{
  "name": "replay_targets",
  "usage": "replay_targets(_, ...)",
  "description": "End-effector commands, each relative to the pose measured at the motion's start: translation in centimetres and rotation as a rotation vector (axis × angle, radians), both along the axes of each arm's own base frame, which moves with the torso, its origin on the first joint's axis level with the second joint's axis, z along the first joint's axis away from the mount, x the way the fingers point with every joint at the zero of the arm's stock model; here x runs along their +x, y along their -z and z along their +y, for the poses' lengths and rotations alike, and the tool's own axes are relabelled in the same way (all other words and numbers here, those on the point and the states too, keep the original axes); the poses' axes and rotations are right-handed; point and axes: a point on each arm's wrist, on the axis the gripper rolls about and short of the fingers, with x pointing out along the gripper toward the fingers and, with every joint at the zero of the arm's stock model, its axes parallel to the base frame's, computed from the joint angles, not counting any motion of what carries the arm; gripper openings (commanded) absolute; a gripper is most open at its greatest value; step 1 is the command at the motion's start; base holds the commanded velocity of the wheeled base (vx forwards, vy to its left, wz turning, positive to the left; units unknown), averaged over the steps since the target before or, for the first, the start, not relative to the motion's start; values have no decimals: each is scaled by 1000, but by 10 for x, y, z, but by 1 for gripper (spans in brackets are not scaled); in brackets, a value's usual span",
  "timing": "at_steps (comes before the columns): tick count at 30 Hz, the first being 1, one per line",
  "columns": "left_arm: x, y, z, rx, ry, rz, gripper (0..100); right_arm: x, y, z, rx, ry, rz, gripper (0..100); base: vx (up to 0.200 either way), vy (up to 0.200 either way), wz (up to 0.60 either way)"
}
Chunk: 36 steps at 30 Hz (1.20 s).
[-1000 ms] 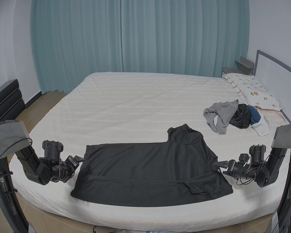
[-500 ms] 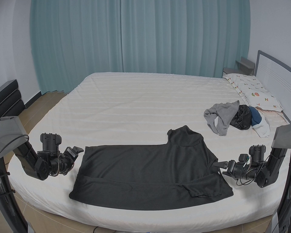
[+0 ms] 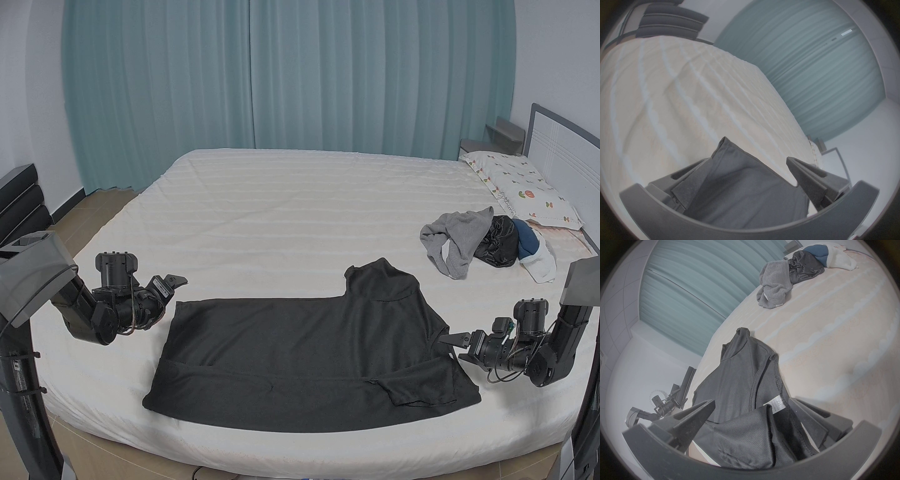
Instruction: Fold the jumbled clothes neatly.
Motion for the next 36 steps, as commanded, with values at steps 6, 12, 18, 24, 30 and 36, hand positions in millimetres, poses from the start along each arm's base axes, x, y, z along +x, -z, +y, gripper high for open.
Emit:
replay_targets(6, 35, 34, 0, 86, 64, -15, 100, 0, 0, 0, -2, 3, -2, 100, 0, 0, 0)
replay_targets(12, 52, 53, -11, 112, 50, -22, 100, 2, -1, -3, -6, 13, -9, 100, 0, 0, 0)
replay_targets(18, 59, 62, -9, 117, 37, -19, 100, 0, -12, -2, -7, 12, -40, 100, 0, 0, 0)
replay_targets(24, 59, 59, -9, 131, 11, -24, 100, -1, -14, -2, -8, 14, -44, 100, 0, 0, 0)
replay_targets(30, 57, 56, -7, 146, -22, -18, 100, -1, -15, -3, -8, 15, -46, 100, 0, 0, 0)
replay_targets(36, 57, 54, -6, 145, -26, -24, 0, -1, -16, -3, -8, 15, -50, 100, 0, 0, 0)
